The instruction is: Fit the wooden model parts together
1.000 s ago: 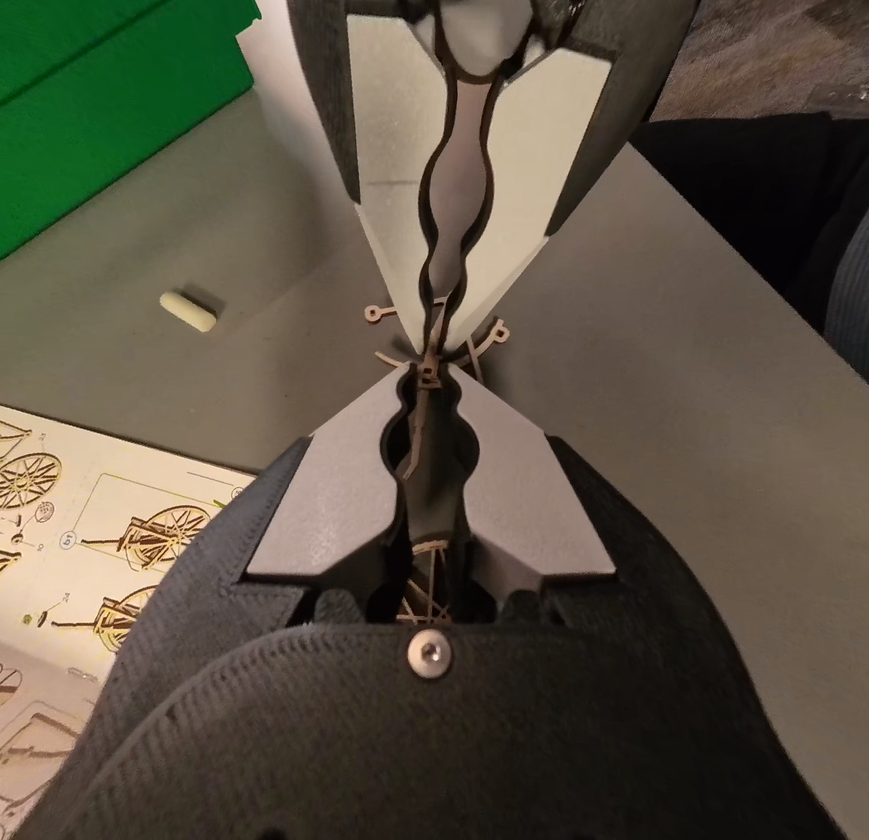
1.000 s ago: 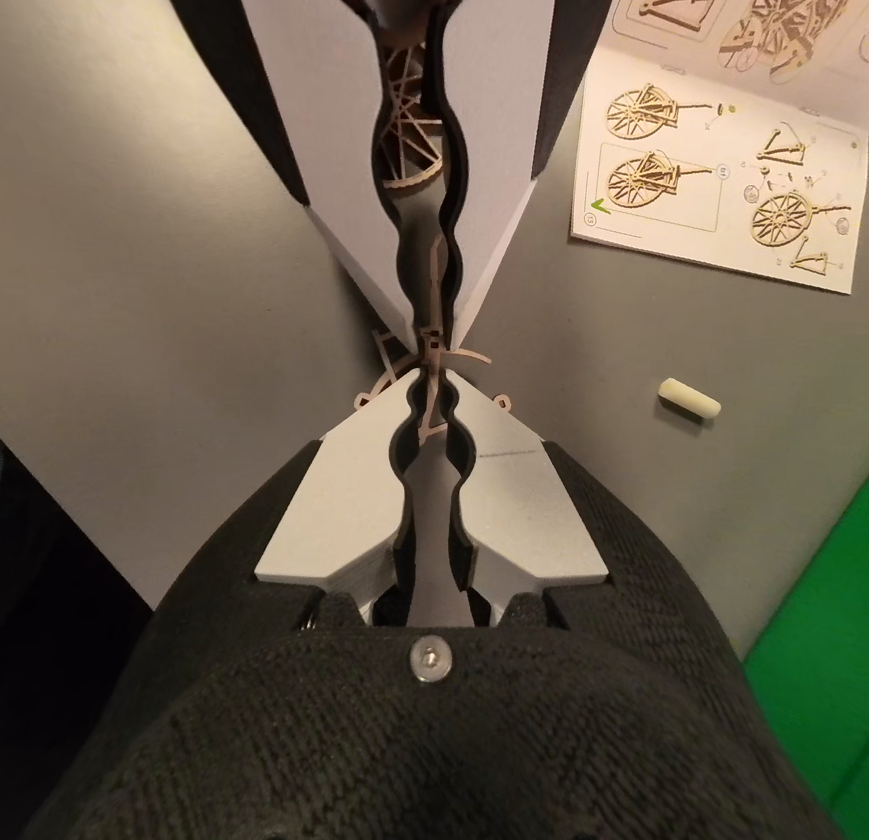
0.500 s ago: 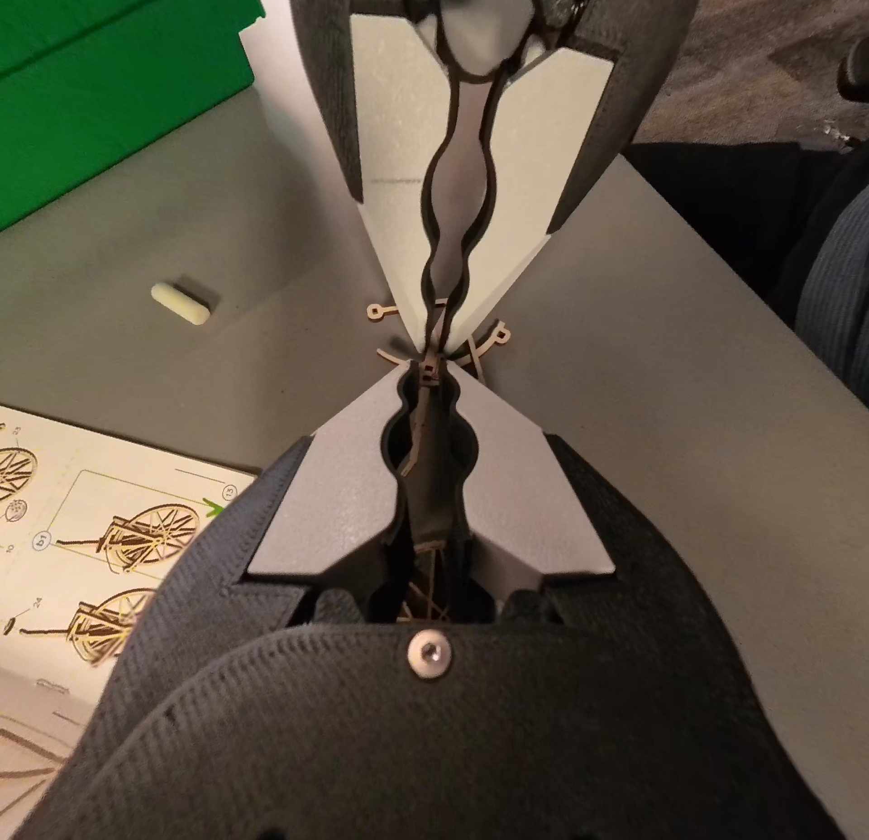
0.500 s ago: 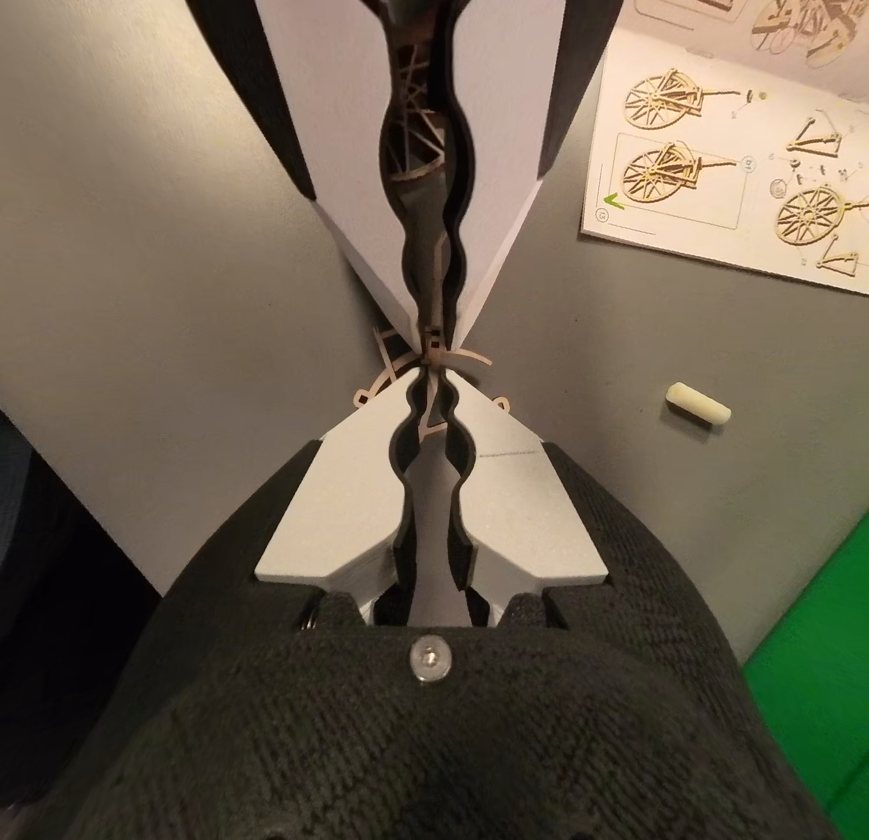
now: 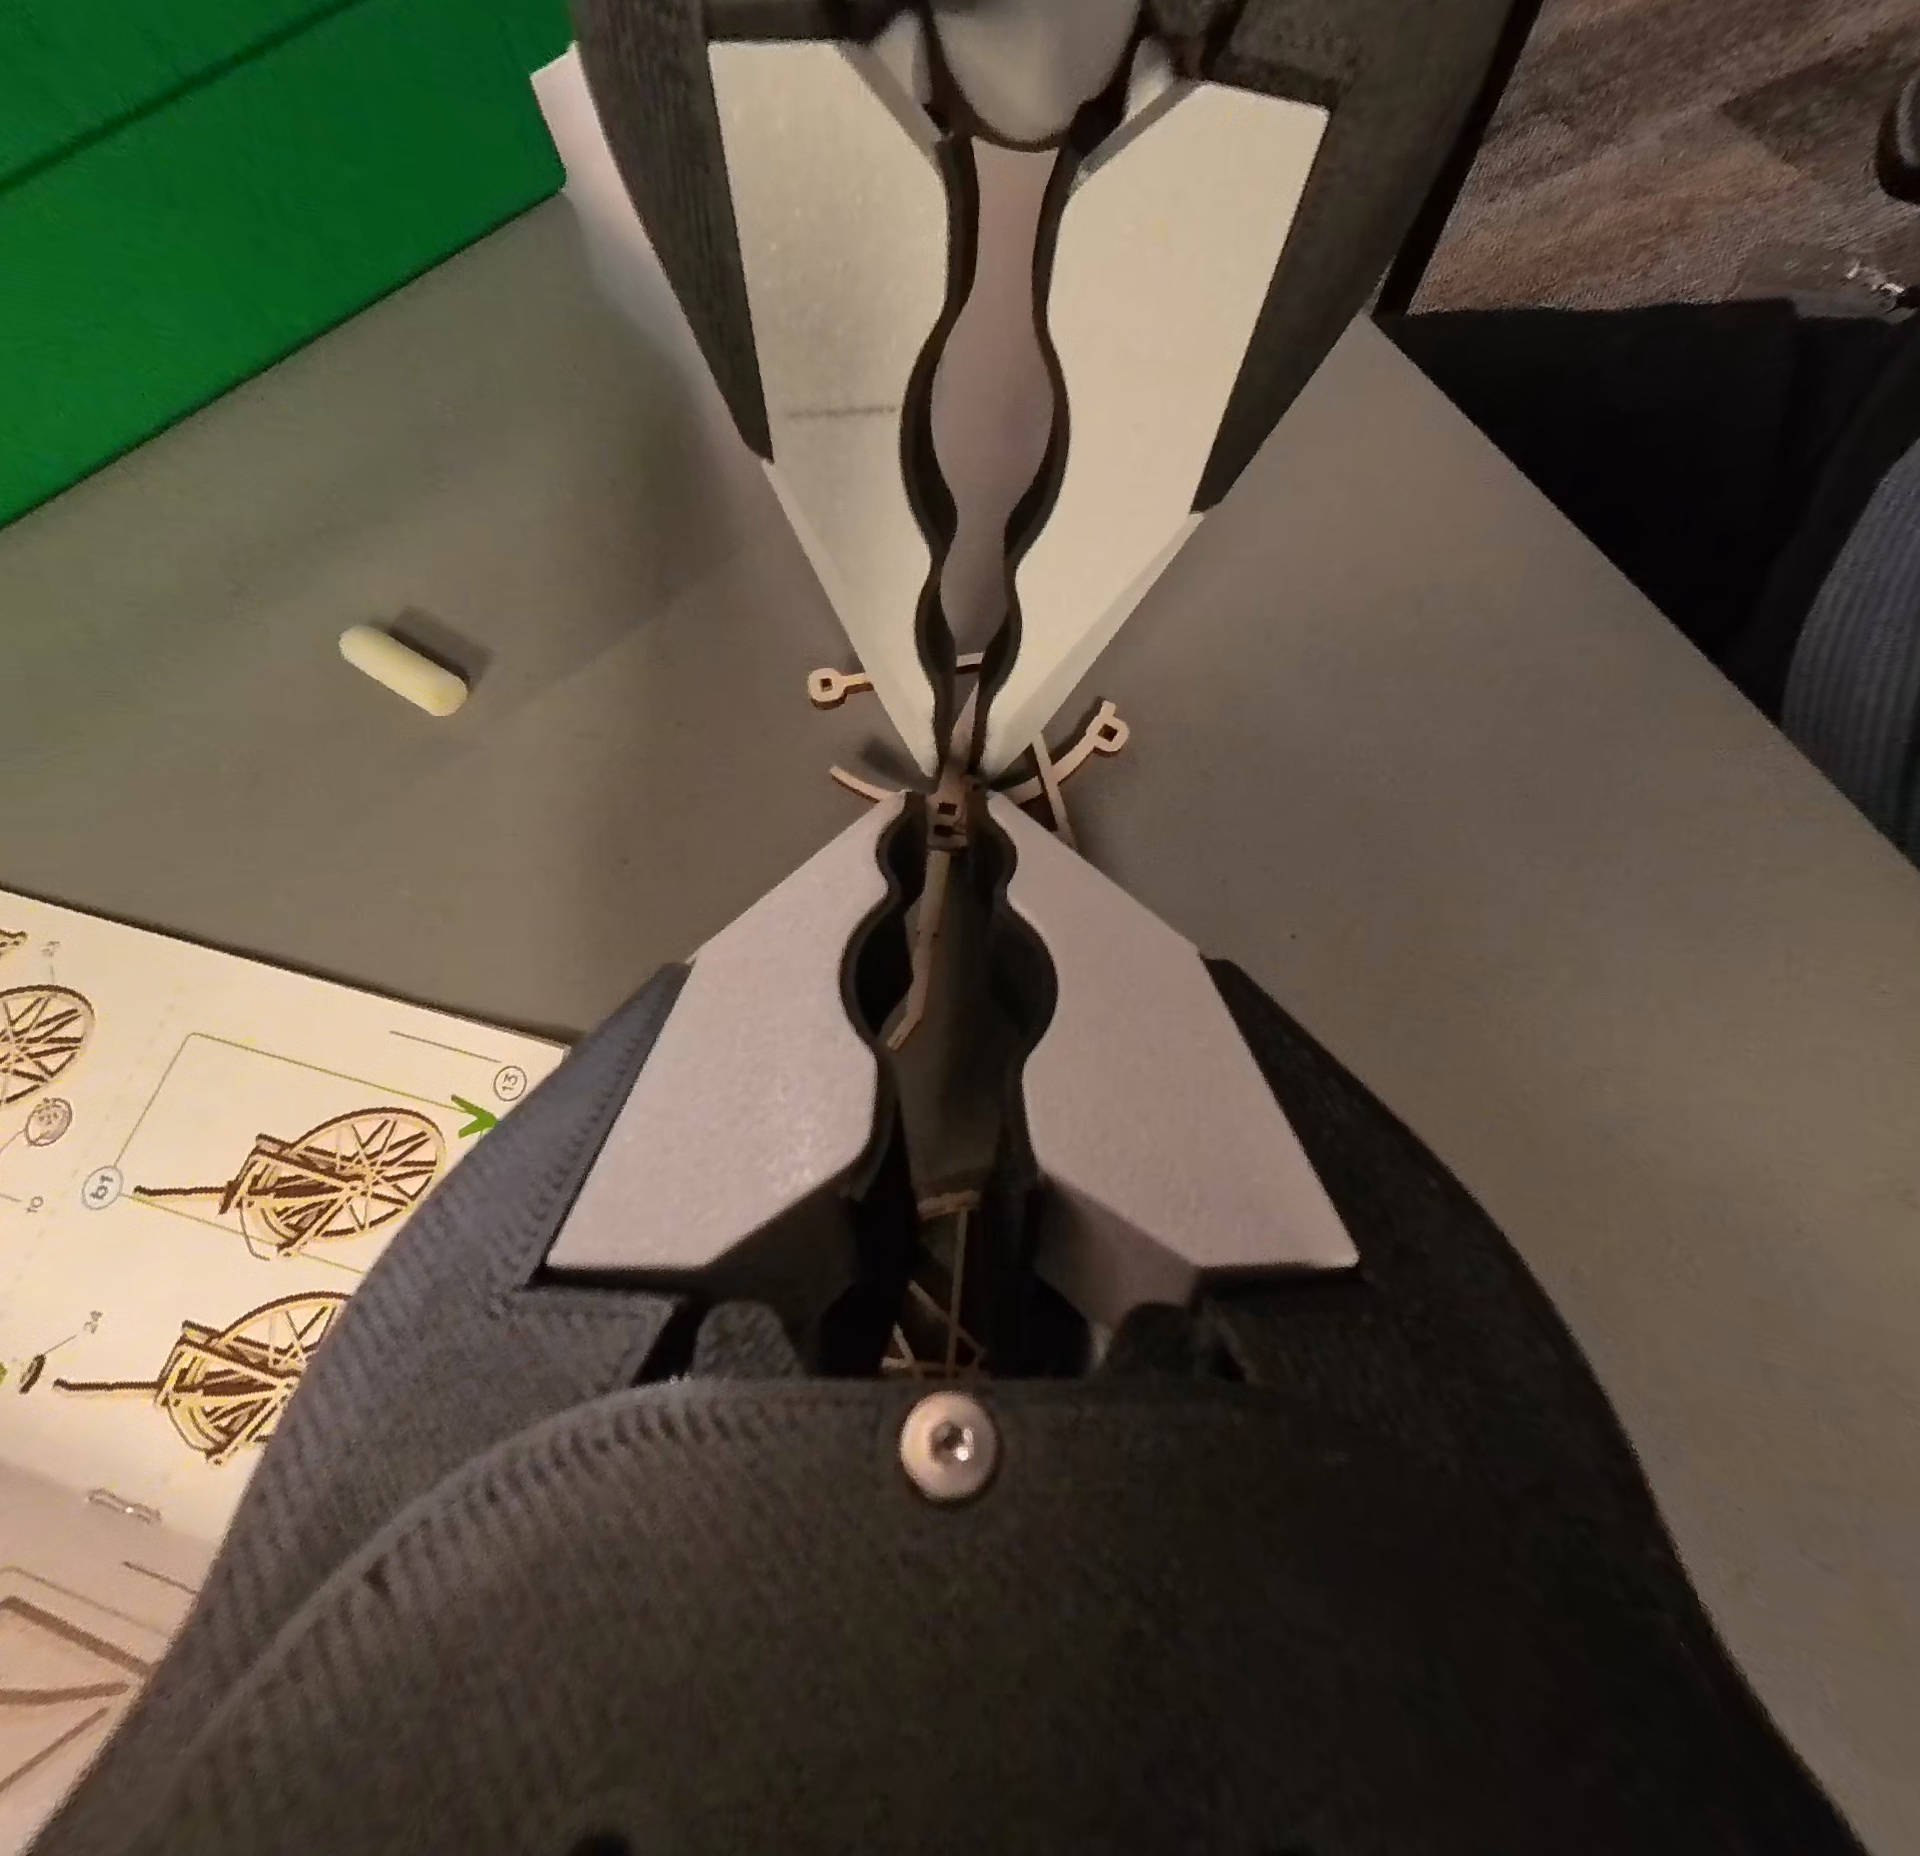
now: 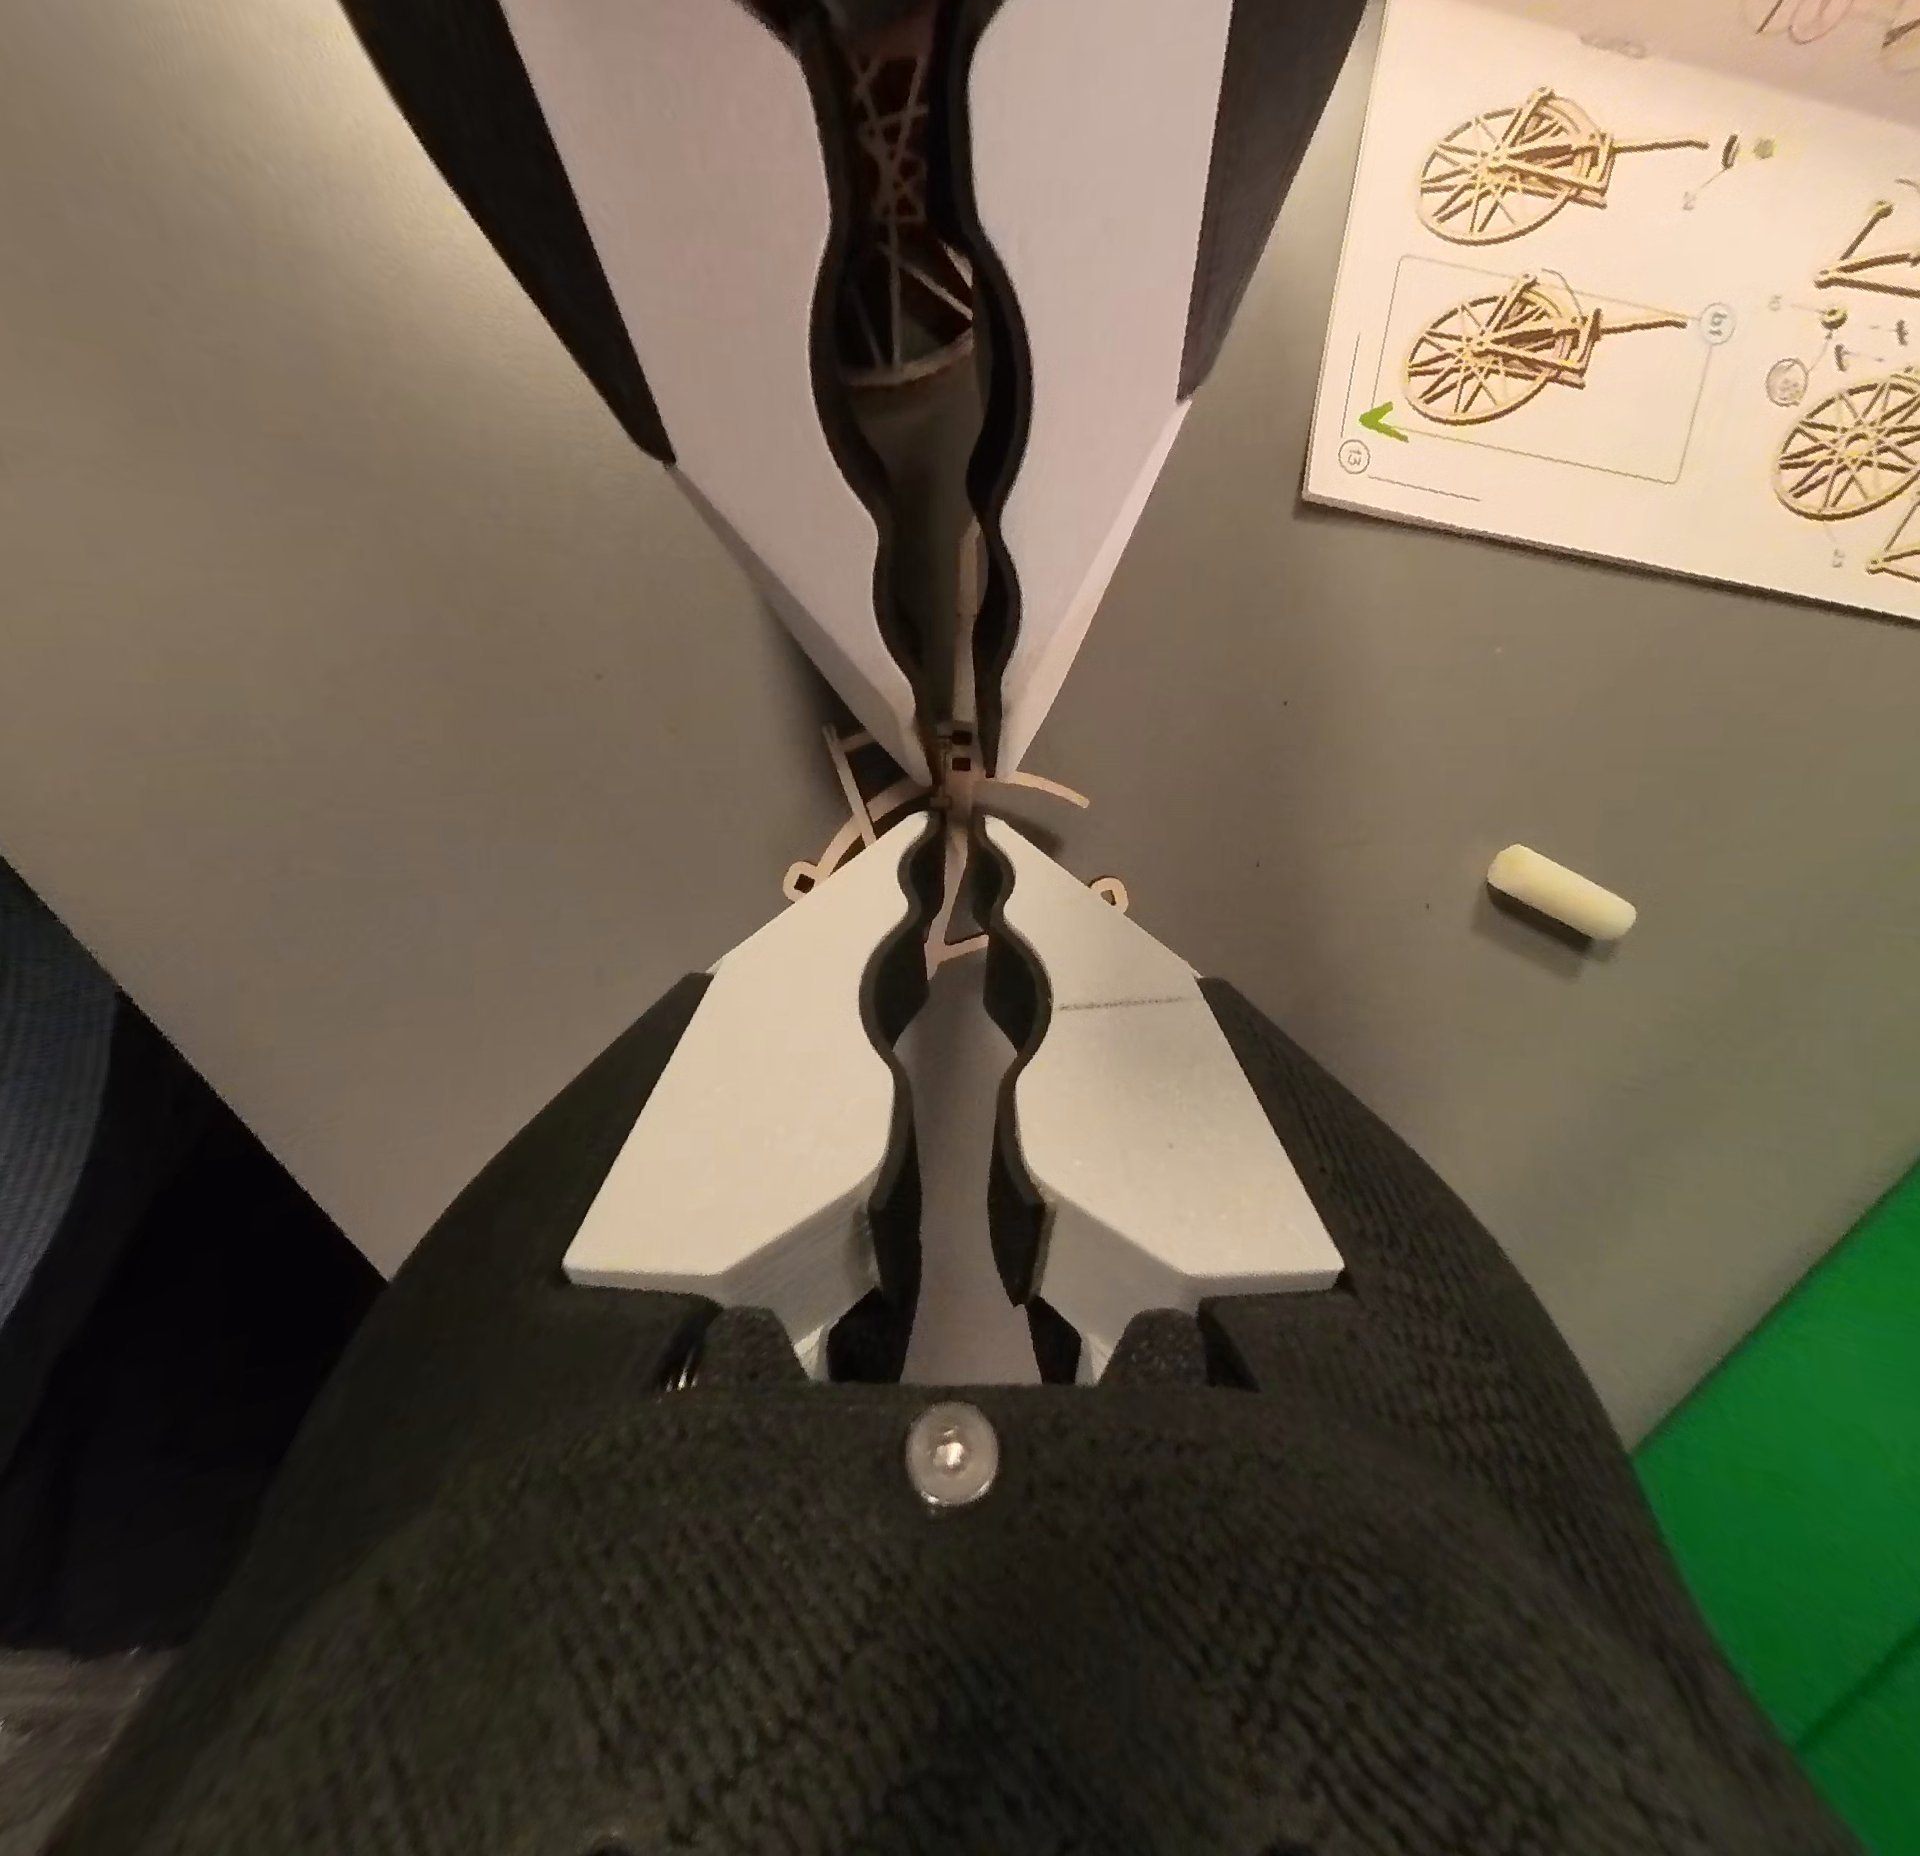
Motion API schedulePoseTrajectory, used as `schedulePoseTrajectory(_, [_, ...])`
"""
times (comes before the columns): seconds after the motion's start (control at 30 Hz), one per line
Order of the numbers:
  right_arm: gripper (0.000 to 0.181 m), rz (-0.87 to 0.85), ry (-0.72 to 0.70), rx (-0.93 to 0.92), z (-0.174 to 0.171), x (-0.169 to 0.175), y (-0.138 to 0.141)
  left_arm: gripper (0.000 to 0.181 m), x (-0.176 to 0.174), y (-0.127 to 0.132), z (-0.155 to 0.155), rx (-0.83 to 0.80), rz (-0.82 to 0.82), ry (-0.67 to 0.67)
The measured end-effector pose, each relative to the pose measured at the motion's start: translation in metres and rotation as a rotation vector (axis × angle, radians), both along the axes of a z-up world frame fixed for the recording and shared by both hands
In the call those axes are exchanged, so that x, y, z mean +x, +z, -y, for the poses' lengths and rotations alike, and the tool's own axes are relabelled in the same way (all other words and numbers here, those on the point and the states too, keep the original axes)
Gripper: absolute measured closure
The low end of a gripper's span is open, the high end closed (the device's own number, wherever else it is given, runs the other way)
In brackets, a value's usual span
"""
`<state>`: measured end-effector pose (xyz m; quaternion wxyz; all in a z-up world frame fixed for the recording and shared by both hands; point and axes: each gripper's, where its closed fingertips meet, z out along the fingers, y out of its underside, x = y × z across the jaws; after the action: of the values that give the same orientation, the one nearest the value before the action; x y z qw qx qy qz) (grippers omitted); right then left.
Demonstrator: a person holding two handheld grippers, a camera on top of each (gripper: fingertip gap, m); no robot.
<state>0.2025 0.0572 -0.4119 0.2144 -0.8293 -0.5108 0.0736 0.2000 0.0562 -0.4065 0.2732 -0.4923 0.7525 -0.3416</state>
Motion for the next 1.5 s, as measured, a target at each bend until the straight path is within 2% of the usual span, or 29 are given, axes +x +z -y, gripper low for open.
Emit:
schedulePoseTrajectory(0.17, [0.180, 0.015, 0.006, -0.022, 0.000, 0.000, 0.000, 0.173, 0.000, 0.000, 0.000, -0.017, -0.004, 0.003])
schedulePoseTrajectory(0.3, [0.180, -0.062, 0.001, -0.002, 0.000, -0.007, 0.000, 0.173, -0.004, 0.002, 0.000, -0.013, 0.008, 0.002])
schedulePoseTrajectory(0.4, [0.180, -0.094, 0.004, 0.030, 0.001, -0.011, 0.001, 0.166, -0.012, 0.006, -0.001, 0.028, 0.024, -0.013])
schedulePoseTrajectory(0.47, [0.180, -0.094, -0.001, 0.036, 0.002, -0.009, 0.001, 0.170, -0.015, 0.007, -0.004, -0.008, 0.009, -0.007])
schedulePoseTrajectory(0.53, [0.179, -0.077, -0.004, 0.045, 0.003, -0.006, 0.001, 0.165, -0.018, -0.001, -0.004, -0.049, -0.034, -0.016])
schedulePoseTrajectory(0.67, [0.179, -0.091, -0.005, 0.063, 0.006, -0.004, 0.001, 0.145, -0.016, 0.006, 0.003, -0.094, -0.003, -0.048])
schedulePoseTrajectory(0.77, [0.180, -0.121, -0.019, 0.077, 0.006, -0.004, 0.001, 0.148, -0.011, 0.010, 0.008, -0.081, 0.028, -0.060])
schedulePoseTrajectory(0.97, [0.179, -0.201, -0.044, 0.115, 0.006, -0.007, 0.003, 0.157, -0.009, 0.001, 0.014, -0.105, -0.047, -0.067])
schedulePoseTrajectory(1.17, [0.164, -0.441, -0.106, 0.138, 0.007, -0.003, 0.019, 0.157, -0.008, 0.000, 0.014, -0.105, -0.053, -0.061])
schedulePoseTrajectory(1.23, [0.181, -0.534, -0.129, 0.191, 0.004, -0.002, 0.032, 0.157, -0.008, 0.000, 0.013, -0.122, -0.062, -0.060])
schedulePoseTrajectory(1.3, [0.181, -0.570, -0.132, 0.245, 0.001, -0.006, 0.041, 0.155, -0.007, 0.000, 0.012, -0.128, -0.069, -0.057])
schedulePoseTrajectory(1.4, [0.181, -0.492, -0.142, 0.226, 0.000, -0.009, 0.028, 0.144, -0.007, 0.006, 0.003, -0.101, -0.044, -0.020])
schedulePoseTrajectory(1.5, [0.181, -0.501, -0.188, 0.229, -0.003, -0.008, 0.022, 0.148, -0.014, 0.015, -0.004, -0.074, -0.020, -0.023])
